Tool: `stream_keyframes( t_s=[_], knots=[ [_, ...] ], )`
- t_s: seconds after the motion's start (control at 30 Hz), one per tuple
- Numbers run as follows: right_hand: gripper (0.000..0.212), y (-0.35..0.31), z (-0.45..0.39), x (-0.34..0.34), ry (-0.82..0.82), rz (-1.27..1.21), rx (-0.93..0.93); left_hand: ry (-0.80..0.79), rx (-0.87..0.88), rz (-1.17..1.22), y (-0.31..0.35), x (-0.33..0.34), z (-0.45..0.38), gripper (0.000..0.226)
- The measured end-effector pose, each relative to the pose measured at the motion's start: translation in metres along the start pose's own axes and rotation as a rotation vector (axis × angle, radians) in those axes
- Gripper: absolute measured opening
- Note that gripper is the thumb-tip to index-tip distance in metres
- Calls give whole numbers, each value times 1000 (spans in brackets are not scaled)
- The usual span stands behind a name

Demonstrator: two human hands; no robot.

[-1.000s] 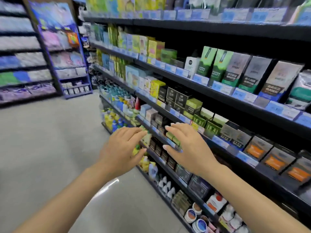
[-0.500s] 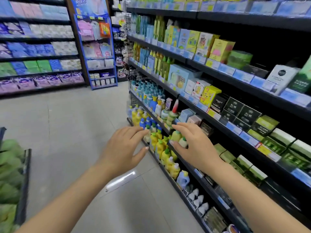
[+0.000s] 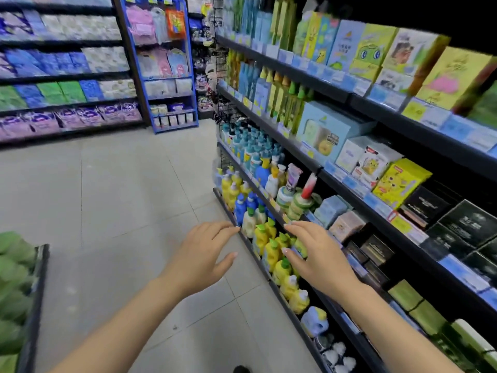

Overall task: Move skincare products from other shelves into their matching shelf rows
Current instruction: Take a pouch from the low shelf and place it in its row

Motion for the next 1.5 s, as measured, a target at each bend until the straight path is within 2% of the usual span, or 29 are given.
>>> stream_keyframes(
  t_s=[0.47,0.9,1.0,1.2,1.27,1.4,1.5],
  knots=[
    [43,105,-134,107,-82,43,159,-120,63,68,-120,121,-155,46],
    [45,146,-237,213,-82,230,647,-317,370,282,-255,242,-307,50],
    [48,149,-247,229,-65,236,767,-320,437,343,-268,268,-329,46],
    [53,156,-249,252,-66,219,940,-437,480,383,-274,319,-347,47],
    [53,167,-249,258,-71,226,982,-453,490,381,-271,337,-351,45],
    [56,198,-242,275,-69,243,1047,-531,470,413,-262,377,-361,53],
    [61,226,-234,294,-51,251,1079,-521,459,418,-255,419,-362,56]
  ],
)
Point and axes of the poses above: each hand's wrist, its own z-axis away from the middle knuckle, its own x-axis out of the palm, y = z × x, the point moved 3 cm from there along -z, towards the middle knuckle, and after that the axes turned 15 degrees about y, right-handed, at the moved point
